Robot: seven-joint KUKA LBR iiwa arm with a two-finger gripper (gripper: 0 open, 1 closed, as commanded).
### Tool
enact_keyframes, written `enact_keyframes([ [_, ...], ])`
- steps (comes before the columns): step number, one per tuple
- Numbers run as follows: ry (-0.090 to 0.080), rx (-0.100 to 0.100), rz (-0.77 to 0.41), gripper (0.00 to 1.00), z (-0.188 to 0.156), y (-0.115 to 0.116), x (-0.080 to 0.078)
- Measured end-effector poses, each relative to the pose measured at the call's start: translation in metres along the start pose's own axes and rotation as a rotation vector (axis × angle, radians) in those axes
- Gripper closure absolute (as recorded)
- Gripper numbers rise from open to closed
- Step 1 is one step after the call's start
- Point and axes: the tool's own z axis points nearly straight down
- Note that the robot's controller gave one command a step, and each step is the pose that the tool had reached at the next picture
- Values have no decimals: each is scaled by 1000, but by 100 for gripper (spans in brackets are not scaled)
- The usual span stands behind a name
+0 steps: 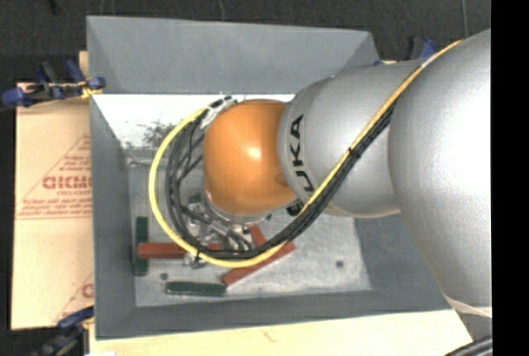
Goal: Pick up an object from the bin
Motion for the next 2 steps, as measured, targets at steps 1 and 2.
enact_keyframes([
  [1,3,-1,-5,100,31,16,-12],
  [2,13,1,-5,100,-11,20,-8],
])
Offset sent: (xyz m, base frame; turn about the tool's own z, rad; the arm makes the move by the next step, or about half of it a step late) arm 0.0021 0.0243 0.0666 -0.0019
